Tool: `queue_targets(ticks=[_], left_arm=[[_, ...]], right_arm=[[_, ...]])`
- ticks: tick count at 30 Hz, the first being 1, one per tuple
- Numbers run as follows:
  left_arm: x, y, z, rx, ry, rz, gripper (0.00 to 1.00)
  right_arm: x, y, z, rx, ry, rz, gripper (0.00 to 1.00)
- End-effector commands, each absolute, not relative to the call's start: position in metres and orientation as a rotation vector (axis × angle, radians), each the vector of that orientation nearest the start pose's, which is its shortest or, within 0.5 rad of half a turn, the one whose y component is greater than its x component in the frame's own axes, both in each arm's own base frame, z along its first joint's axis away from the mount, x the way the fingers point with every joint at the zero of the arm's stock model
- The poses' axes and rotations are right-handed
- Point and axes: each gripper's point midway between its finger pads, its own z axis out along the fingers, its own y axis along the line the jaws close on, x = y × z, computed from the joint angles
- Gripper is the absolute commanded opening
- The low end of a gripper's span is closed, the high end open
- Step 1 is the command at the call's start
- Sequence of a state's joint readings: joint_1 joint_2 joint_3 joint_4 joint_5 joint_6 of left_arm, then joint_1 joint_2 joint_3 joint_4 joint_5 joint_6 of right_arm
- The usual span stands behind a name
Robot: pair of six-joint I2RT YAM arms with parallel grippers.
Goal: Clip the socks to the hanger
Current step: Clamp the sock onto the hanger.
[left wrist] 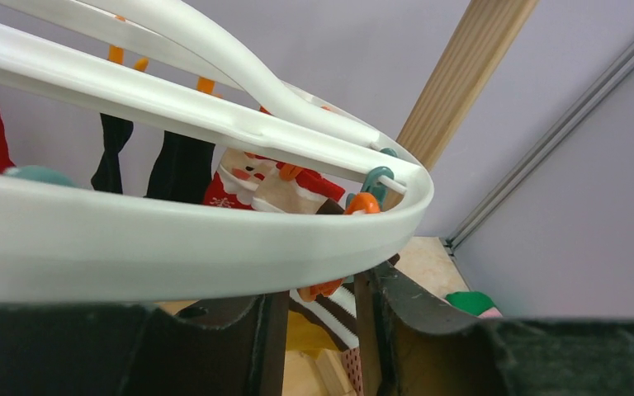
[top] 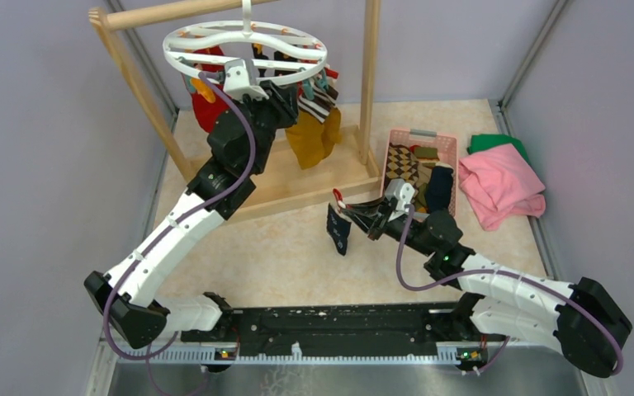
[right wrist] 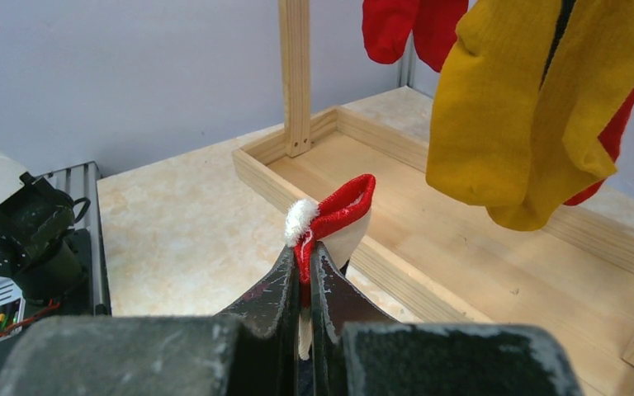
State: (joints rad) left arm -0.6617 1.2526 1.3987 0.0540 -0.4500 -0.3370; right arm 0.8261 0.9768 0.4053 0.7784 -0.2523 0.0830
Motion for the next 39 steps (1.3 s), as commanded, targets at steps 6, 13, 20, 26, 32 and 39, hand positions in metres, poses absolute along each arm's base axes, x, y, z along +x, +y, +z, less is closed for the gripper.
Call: queue_targets(ticks=[6, 13, 20, 26, 32, 39], left_arm=[[0.359, -0.2, 0.496, -0.173, 1.326, -0.562, 0.24], [0.356, -0.198, 0.497, -0.173, 1.326, -0.566, 0.22], [0.351, -0.191, 0.499, -0.184, 1.315, -0.561, 0.22], [0.347, -0.191, 0.502, -0.173, 1.318, -0.566, 0.22], [0.345, -0.191, 0.502, -0.173, 1.318, -0.577, 0.22], [0.346, -0.193, 0.501, -0.171, 1.32, -0.583, 0.22]], right_arm=[[0.207, 0.292, 0.28, -0.699, 1.175, 0.943, 0.0], [0.214, 0.307, 0.313, -0.712, 1.122, 0.961, 0.0], [0.248, 0.34, 0.361, -0.7, 1.084, 0.938, 0.0], [0.268, 0.361, 0.393, -0.709, 1.026, 0.907, 0.0], [0.285, 0.376, 0.407, -0.744, 0.991, 0.854, 0.0], [0.296, 0.382, 0.418, -0.764, 0.953, 0.794, 0.0]])
